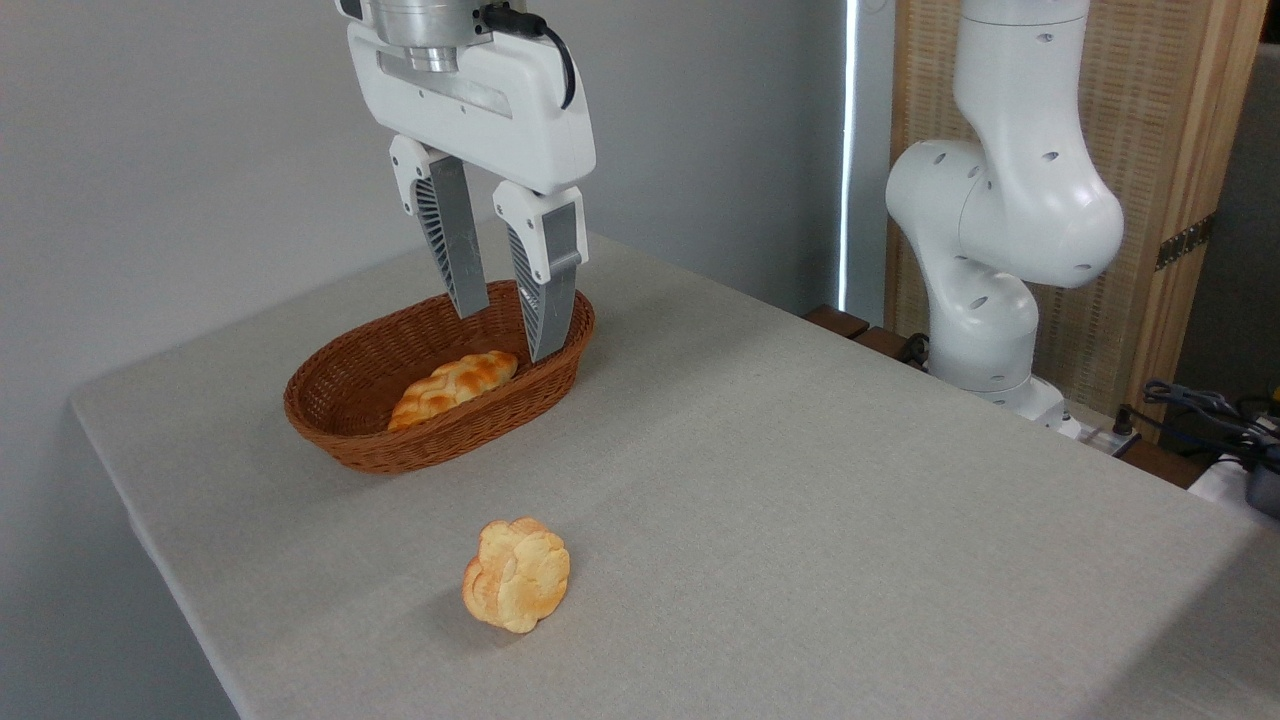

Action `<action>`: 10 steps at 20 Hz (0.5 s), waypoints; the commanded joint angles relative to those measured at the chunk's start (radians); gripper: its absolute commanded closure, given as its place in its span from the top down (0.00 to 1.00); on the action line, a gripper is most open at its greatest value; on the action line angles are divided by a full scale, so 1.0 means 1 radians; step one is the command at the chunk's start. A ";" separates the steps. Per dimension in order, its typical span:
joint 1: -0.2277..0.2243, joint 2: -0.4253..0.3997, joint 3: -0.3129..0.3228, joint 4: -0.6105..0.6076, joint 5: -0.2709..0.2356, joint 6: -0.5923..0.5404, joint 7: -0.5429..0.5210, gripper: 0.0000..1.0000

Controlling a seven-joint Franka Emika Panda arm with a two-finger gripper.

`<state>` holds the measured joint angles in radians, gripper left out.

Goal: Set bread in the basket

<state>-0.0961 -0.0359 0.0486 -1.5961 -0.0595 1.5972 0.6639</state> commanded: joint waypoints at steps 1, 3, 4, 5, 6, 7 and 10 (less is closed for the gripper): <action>-0.007 0.002 0.002 -0.001 0.001 0.010 -0.007 1.00; -0.007 0.002 -0.001 -0.002 0.001 0.009 -0.007 1.00; -0.007 0.002 -0.001 -0.005 0.001 0.009 -0.007 1.00; -0.007 0.002 -0.001 -0.005 0.001 0.009 -0.007 1.00; -0.007 0.002 -0.001 -0.005 0.001 0.009 -0.007 1.00; -0.007 0.002 -0.001 -0.005 0.001 0.010 -0.007 1.00; -0.005 -0.010 -0.009 -0.045 0.001 0.062 -0.007 1.00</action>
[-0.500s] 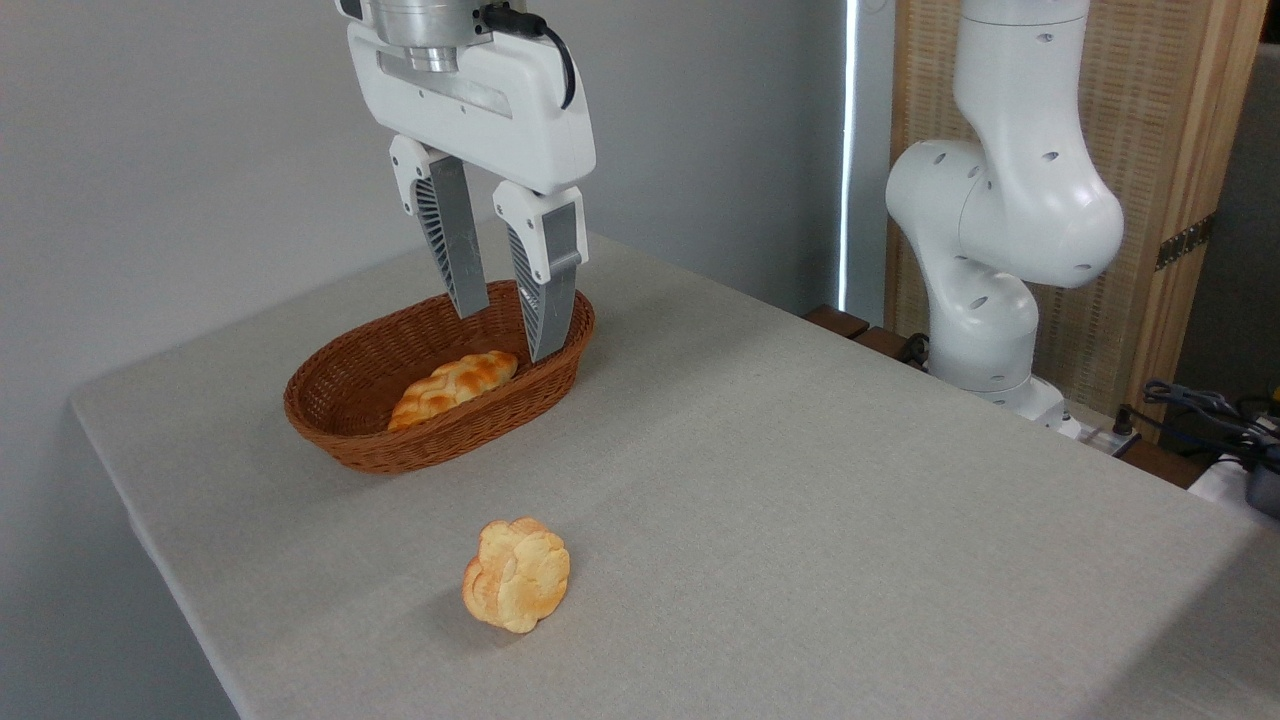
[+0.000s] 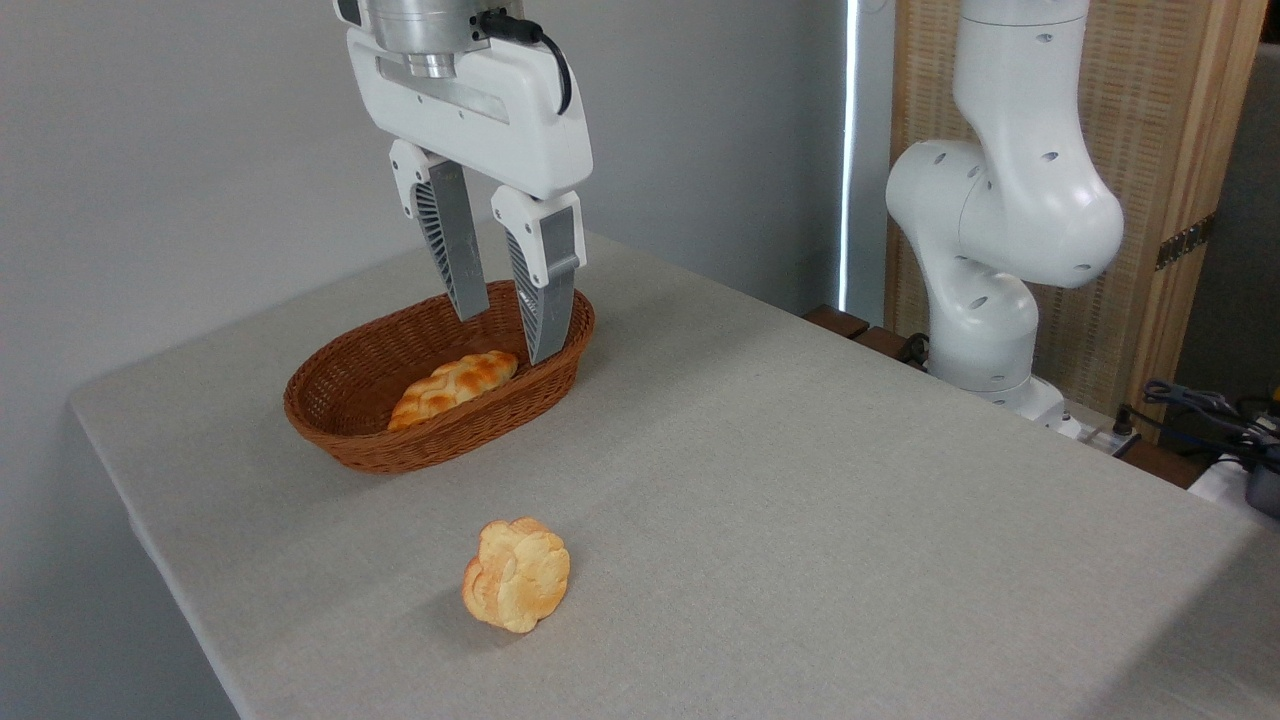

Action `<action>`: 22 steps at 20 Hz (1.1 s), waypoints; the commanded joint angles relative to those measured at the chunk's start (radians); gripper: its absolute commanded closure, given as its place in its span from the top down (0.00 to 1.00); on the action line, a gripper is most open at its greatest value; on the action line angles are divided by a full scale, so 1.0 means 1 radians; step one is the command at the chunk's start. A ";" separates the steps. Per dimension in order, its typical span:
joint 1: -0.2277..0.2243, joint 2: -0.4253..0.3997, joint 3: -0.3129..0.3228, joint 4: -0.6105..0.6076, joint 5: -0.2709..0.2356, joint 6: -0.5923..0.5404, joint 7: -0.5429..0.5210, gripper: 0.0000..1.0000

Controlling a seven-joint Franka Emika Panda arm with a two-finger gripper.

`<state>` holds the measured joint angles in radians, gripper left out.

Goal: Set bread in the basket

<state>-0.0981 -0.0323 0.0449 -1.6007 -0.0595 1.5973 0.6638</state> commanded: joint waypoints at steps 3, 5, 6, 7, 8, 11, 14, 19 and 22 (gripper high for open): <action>-0.003 -0.038 -0.022 -0.140 0.003 0.221 -0.007 1.00; -0.003 -0.040 -0.030 -0.217 0.003 0.347 -0.007 1.00; -0.003 -0.040 -0.030 -0.237 0.004 0.377 -0.006 1.00; -0.003 -0.040 -0.030 -0.251 0.004 0.389 -0.004 1.00; -0.002 -0.038 -0.030 -0.271 0.004 0.397 -0.004 1.00; 0.023 -0.037 -0.030 -0.362 0.026 0.489 0.002 1.00; 0.023 -0.017 -0.030 -0.384 0.110 0.521 0.000 1.00; 0.023 0.009 -0.030 -0.413 0.175 0.521 0.000 1.00; 0.023 0.031 -0.060 -0.418 0.175 0.526 -0.003 1.00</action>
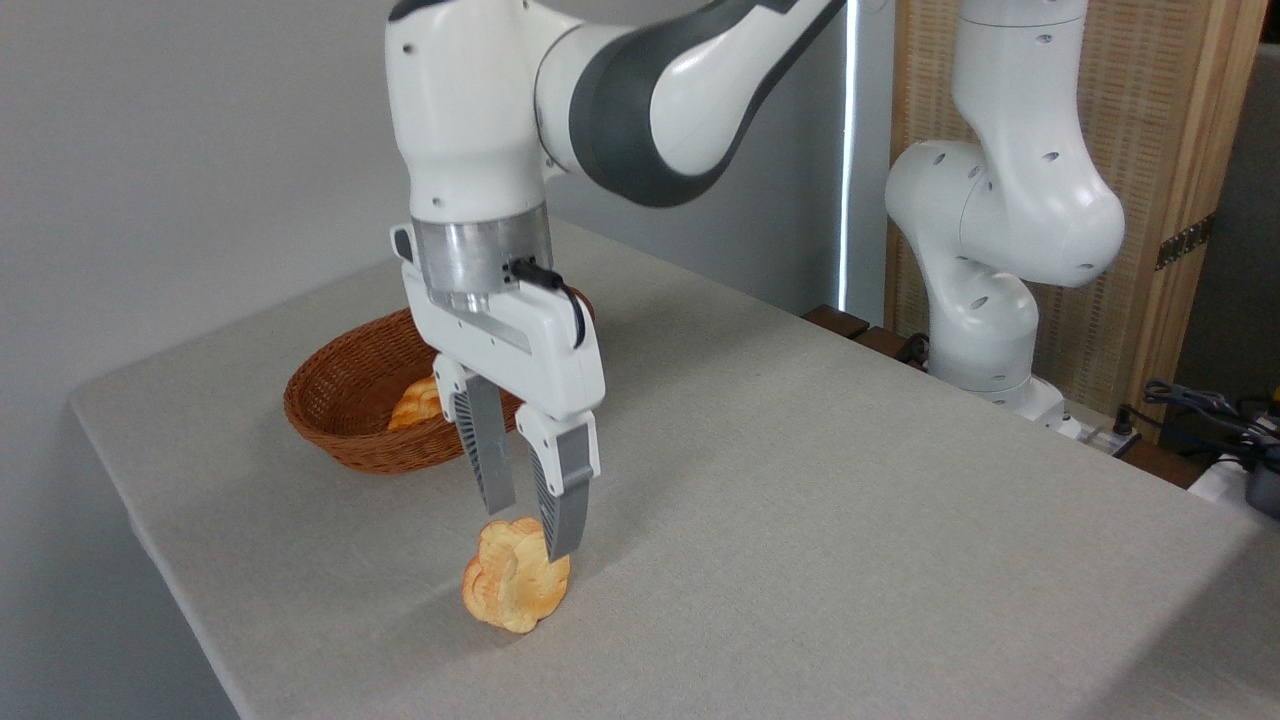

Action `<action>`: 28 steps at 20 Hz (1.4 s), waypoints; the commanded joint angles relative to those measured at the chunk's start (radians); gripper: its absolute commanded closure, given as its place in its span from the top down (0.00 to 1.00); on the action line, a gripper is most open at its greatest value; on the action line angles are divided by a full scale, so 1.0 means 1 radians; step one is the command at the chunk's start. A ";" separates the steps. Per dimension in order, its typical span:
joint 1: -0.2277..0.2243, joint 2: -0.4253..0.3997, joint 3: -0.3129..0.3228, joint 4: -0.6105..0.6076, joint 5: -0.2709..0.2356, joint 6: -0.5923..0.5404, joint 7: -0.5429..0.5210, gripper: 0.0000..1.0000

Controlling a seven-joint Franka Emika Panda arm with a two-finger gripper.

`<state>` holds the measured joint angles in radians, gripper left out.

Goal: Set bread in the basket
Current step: 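Lower the gripper onto the golden bread roll and close on it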

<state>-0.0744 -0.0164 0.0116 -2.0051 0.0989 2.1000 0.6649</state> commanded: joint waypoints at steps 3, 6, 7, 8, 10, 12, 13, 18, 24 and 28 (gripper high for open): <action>-0.002 0.022 -0.028 -0.014 0.016 0.041 -0.005 1.00; -0.002 0.027 -0.028 -0.015 0.016 0.078 -0.005 1.00; -0.002 0.030 -0.028 -0.015 0.016 0.095 -0.004 1.00; -0.002 0.033 -0.028 -0.018 0.018 0.112 -0.002 1.00; -0.002 0.035 -0.030 -0.044 0.033 0.146 -0.001 1.00; -0.002 0.035 -0.030 -0.063 0.054 0.160 -0.002 1.00; -0.002 0.035 -0.030 -0.064 0.056 0.161 -0.002 0.99; -0.002 0.039 -0.030 -0.063 0.058 0.184 -0.002 0.46; -0.002 0.041 -0.030 -0.063 0.058 0.184 -0.002 0.46; -0.002 0.041 -0.030 -0.063 0.058 0.184 -0.004 0.45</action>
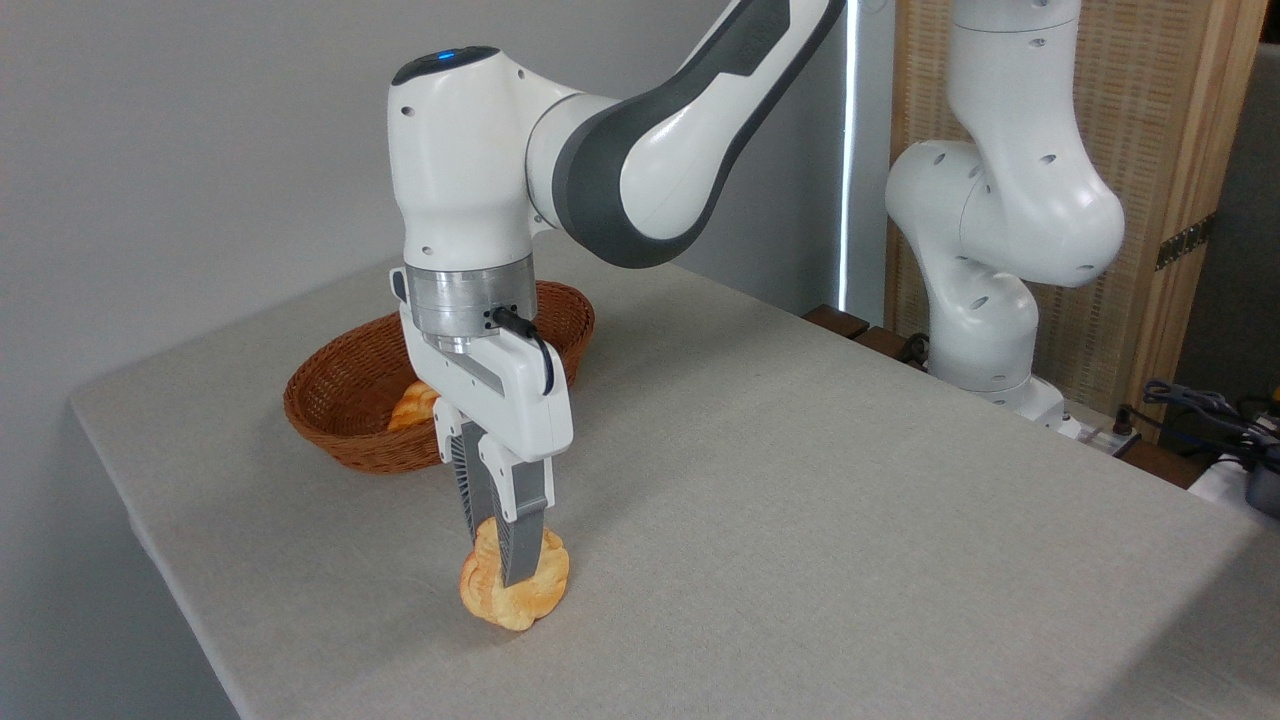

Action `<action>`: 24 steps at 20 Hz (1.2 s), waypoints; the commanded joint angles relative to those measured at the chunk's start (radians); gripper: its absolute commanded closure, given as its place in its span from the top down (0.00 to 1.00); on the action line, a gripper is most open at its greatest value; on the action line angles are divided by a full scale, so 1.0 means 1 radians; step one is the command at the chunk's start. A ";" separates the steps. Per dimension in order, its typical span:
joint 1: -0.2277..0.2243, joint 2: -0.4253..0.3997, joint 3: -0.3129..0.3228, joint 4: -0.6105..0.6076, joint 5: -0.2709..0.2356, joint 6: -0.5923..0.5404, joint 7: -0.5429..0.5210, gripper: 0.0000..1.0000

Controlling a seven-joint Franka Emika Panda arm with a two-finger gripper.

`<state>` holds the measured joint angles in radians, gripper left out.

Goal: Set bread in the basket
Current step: 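Lower the gripper onto the golden bread roll and close on it, then lift the bread roll and carry it over the woven basket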

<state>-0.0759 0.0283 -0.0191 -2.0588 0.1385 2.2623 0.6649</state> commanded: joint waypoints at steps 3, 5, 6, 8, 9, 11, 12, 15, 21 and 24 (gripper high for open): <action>-0.001 -0.004 -0.001 -0.008 0.016 0.019 -0.008 0.36; -0.001 -0.004 -0.001 -0.007 0.010 0.017 -0.010 0.35; -0.001 -0.004 -0.001 -0.006 0.010 0.017 -0.010 0.35; -0.001 -0.005 -0.001 -0.001 0.007 0.017 -0.010 0.35; -0.001 -0.007 -0.001 0.000 0.006 0.016 -0.010 0.35; -0.001 -0.011 -0.002 0.006 -0.003 0.014 -0.013 0.35; -0.001 -0.016 -0.008 0.011 -0.035 0.014 -0.015 0.35; -0.001 -0.036 -0.042 0.041 -0.135 -0.006 -0.027 0.34; -0.002 -0.044 -0.178 0.213 -0.269 -0.263 -0.125 0.32; -0.004 -0.033 -0.332 0.216 -0.277 -0.268 -0.313 0.33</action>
<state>-0.0796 -0.0224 -0.2225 -1.8617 -0.1206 2.0150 0.5174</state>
